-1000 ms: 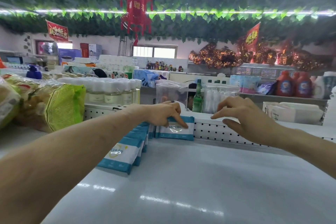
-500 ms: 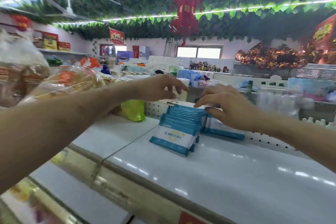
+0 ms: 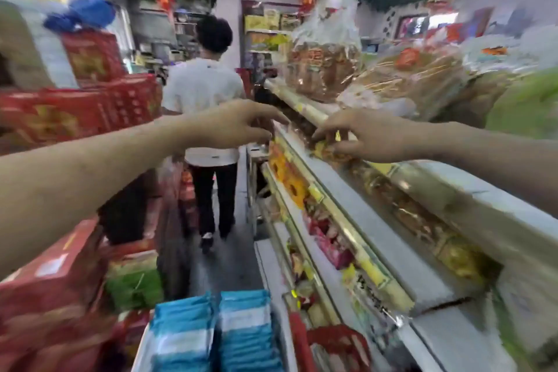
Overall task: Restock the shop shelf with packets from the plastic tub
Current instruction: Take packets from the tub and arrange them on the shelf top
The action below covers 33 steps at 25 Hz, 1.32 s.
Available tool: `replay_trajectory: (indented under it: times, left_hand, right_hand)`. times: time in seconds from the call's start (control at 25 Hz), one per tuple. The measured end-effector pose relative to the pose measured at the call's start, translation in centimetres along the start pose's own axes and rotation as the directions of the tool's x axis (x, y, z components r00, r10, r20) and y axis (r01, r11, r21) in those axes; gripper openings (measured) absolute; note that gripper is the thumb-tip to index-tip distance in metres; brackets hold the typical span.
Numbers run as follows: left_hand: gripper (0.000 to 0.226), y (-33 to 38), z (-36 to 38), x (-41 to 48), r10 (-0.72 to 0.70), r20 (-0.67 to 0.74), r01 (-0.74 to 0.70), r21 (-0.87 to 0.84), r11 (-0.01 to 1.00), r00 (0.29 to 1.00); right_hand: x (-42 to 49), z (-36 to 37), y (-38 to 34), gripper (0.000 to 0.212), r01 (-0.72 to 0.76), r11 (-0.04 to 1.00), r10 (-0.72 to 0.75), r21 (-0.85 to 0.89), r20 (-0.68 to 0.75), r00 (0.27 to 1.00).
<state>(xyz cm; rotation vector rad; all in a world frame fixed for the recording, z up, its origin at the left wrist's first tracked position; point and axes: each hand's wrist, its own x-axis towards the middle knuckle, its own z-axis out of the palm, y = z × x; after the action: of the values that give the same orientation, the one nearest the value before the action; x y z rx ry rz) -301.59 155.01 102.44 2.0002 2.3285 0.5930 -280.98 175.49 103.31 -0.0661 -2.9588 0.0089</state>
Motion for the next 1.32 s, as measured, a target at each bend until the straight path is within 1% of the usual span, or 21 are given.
replay_trajectory:
  times: [0.08,0.16,0.24,0.32,0.4,0.48,0.56,0.68,0.8,0.88,1.0,1.08,1.12,1.2,1.24,1.32]
  left_hand:
    - [0.040,-4.6,2.3,-5.5,-0.155,0.051,0.154,0.016,0.988,0.987]
    - [0.040,-7.7,6.0,-10.1,-0.230,0.102,0.230,0.020,0.973,0.968]
    - [0.037,-10.4,10.8,-14.7,-0.299,0.180,0.304,0.000,0.953,0.937]
    - [0.035,-12.0,15.9,-18.7,-0.344,0.260,0.355,0.007,0.935,0.902]
    - [0.032,-13.0,20.6,-21.8,-0.334,0.340,0.339,0.048,0.940,0.879]
    - [0.030,-13.4,24.3,-24.1,-0.304,0.414,0.294,0.089,0.952,0.858]
    - [0.031,-13.9,27.1,-25.9,-0.305,0.437,0.263,0.155,0.952,0.846]
    - [0.034,-14.4,29.0,-27.3,-0.274,0.374,0.178,0.272,0.946,0.886]
    - [0.036,-14.3,29.2,-27.3,-0.201,0.331,0.105,0.286,0.952,0.922]
    - [0.038,-14.3,29.4,-27.3,-0.159,0.357,0.054,0.287,0.956,0.920]
    - [0.045,-14.7,29.8,-27.7,-0.137,0.442,0.047,0.209,0.977,0.887]
    - [0.047,-14.8,29.1,-27.6,-0.135,0.437,0.085,0.134,0.987,0.889]
    - [0.047,-14.9,28.1,-27.1,-0.131,0.430,0.109,0.077,0.991,0.893]
    - [0.044,-15.2,25.1,-24.9,-0.137,0.396,0.159,-0.025,0.987,0.908]
    - [0.044,-15.3,23.1,-23.2,-0.138,0.363,0.170,-0.057,0.984,0.921]
    - [0.050,-15.3,18.4,-19.1,-0.103,0.279,0.135,-0.098,0.986,0.955]
  right_hand:
    - [3.5,5.0,-3.1,0.034,0.068,0.997,-0.072,0.027,0.183,0.981]
    - [5.2,10.7,-5.2,0.034,0.107,0.993,-0.117,0.048,0.312,0.943]
    - [5.5,16.8,-7.5,0.030,0.117,0.987,-0.152,0.108,0.415,0.897]
    - [4.5,23.0,-9.3,0.030,0.086,0.980,-0.166,0.179,0.507,0.846]
    - [3.0,28.6,-10.6,0.030,0.058,0.976,-0.169,0.212,0.554,0.815]
    - [1.4,32.9,-11.1,0.029,0.037,0.977,-0.150,0.212,0.546,0.824]
    - [0.1,35.5,-11.4,0.031,0.030,0.980,-0.127,0.195,0.508,0.852]
    - [-0.9,37.6,-11.7,0.033,0.024,0.986,-0.092,0.166,0.416,0.904]
    - [-0.9,38.4,-11.8,0.036,-0.017,0.984,-0.052,0.175,0.379,0.924]
    - [-0.8,38.7,-12.3,0.034,-0.006,0.986,-0.060,0.169,0.384,0.921]
    - [-1.2,39.0,-13.3,0.028,0.047,0.991,-0.088,0.125,0.345,0.934]
    - [-0.9,38.2,-13.3,0.022,0.056,0.986,-0.103,0.158,0.306,0.946]
    - [-0.4,37.1,-13.0,0.020,0.053,0.979,-0.113,0.197,0.311,0.944]
    - [1.0,33.8,-11.8,0.018,0.054,0.964,-0.139,0.262,0.320,0.937]
    - [1.8,31.8,-10.7,0.018,0.061,0.960,-0.146,0.272,0.302,0.942]
    - [3.4,26.5,-8.3,0.021,0.077,0.963,-0.138,0.258,0.225,0.965]
